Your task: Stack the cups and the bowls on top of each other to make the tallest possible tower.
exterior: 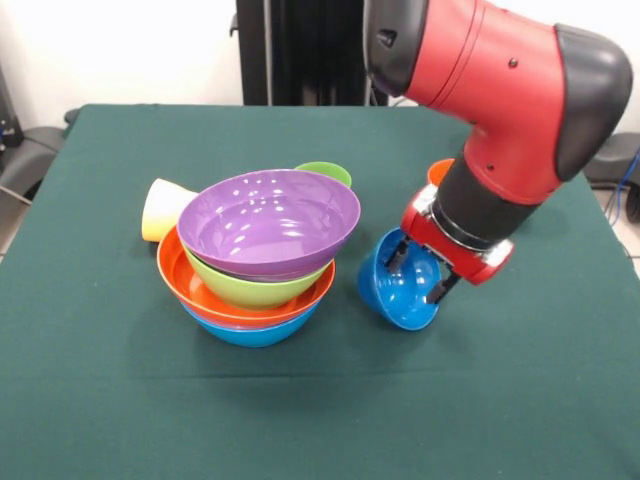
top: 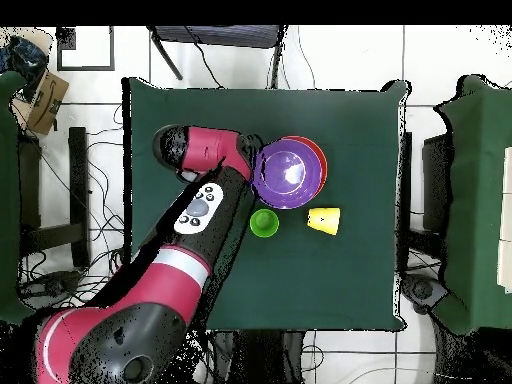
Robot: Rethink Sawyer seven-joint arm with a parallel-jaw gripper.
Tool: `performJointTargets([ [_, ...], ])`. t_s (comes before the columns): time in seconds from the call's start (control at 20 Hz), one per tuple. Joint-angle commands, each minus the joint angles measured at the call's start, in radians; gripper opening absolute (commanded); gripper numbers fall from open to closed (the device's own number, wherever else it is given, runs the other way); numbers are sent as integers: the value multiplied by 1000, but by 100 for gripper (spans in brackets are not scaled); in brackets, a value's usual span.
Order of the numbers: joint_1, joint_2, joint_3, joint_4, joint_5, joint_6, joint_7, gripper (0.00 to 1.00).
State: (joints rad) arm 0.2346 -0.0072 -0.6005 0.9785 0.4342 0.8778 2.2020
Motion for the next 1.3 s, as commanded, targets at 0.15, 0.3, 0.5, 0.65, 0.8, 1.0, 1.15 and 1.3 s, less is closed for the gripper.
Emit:
performJointTargets([
  [0.15,20,-5,99,28,16,17,216,100],
  [0.3,21,-7,94,21,16,26,220,100],
  [0.5,18,-6,94,19,15,20,218,100],
  [0.65,10,2,97,18,13,5,210,100],
  [0.8,-1,9,98,24,8,-13,198,100],
  [1.0,-13,10,97,40,-2,-30,181,100],
  [1.15,-19,11,92,45,-7,-27,177,100],
  [1.3,-11,-17,78,72,-15,-5,177,100],
])
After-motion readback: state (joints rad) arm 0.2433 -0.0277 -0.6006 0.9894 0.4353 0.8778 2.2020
